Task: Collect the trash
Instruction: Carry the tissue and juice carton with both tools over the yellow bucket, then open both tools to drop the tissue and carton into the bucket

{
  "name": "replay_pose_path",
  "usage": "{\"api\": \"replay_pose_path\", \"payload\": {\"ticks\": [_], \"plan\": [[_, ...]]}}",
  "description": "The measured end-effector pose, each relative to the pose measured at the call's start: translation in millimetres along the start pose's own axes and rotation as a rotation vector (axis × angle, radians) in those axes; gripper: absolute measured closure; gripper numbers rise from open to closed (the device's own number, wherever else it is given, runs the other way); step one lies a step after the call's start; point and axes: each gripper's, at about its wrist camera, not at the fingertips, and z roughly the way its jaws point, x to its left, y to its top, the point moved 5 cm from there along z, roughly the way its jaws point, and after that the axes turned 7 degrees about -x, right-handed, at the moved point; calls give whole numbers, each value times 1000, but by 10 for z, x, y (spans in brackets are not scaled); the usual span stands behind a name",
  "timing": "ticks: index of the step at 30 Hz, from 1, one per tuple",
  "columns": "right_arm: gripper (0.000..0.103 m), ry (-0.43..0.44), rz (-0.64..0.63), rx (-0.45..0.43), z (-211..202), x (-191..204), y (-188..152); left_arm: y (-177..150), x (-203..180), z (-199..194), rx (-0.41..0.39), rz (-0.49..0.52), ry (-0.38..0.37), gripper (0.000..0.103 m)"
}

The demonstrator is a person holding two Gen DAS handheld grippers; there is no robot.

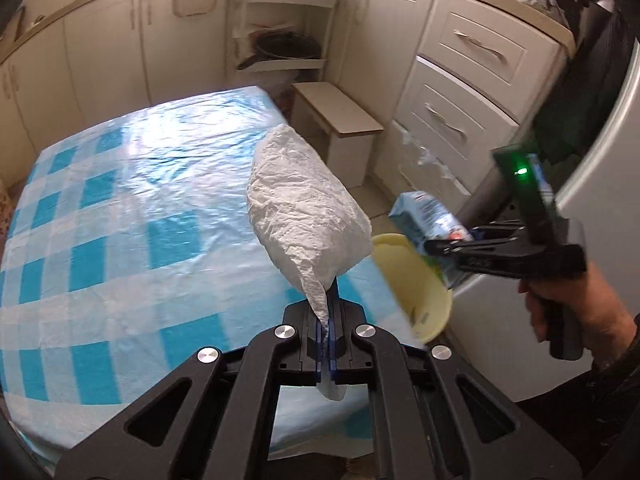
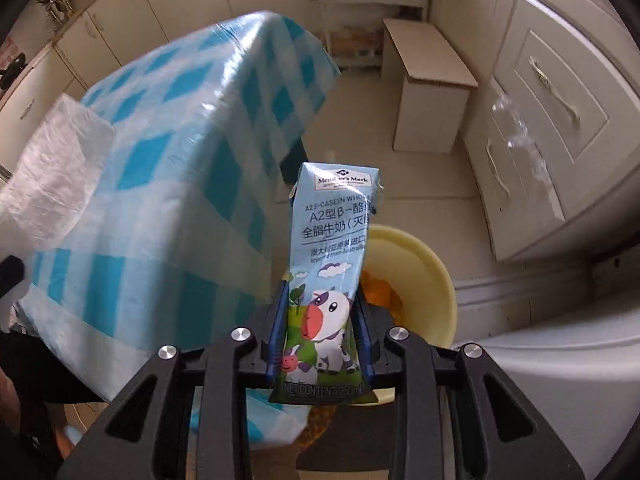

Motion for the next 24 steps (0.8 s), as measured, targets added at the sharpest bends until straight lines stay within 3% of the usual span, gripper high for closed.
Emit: {"api": "replay_pose_path", "payload": {"ticks": [2,4,6,11,14,15,16,18,22,24], "plan": [[71,-17,12,59,129,-116,-102,13,-289,154,22,21,-33,100],[46,-57,17,64,131,-215,-101,9,-490,354,55,34,-55,100],[38,-123,17,22,9,-328,-20,-34,-663,576,101,34,-72,100],[30,-275,87,-167,-536,-620,225,-115,-959,1106,204,39,-74,100],[25,-314,141,-313,-926,-764,346,-186,-1123,1398,262,43,-66,99],[23,-316,157,-353,-1034,-794,374,-226,-1172,1492,288,47,-65,91],[21,-310,172,-388,-1119,-819,395,-256,-1213,1596,311,48,-57,72],[20,-275,199,-439,-1226,-860,437,-294,-1260,1746,331,52,-28,45],[17,-205,230,-496,-1328,-898,509,-326,-1307,1825,363,42,-35,32],[17,-189,241,-518,-1383,-891,524,-314,-1303,1760,355,44,-39,31]]}}
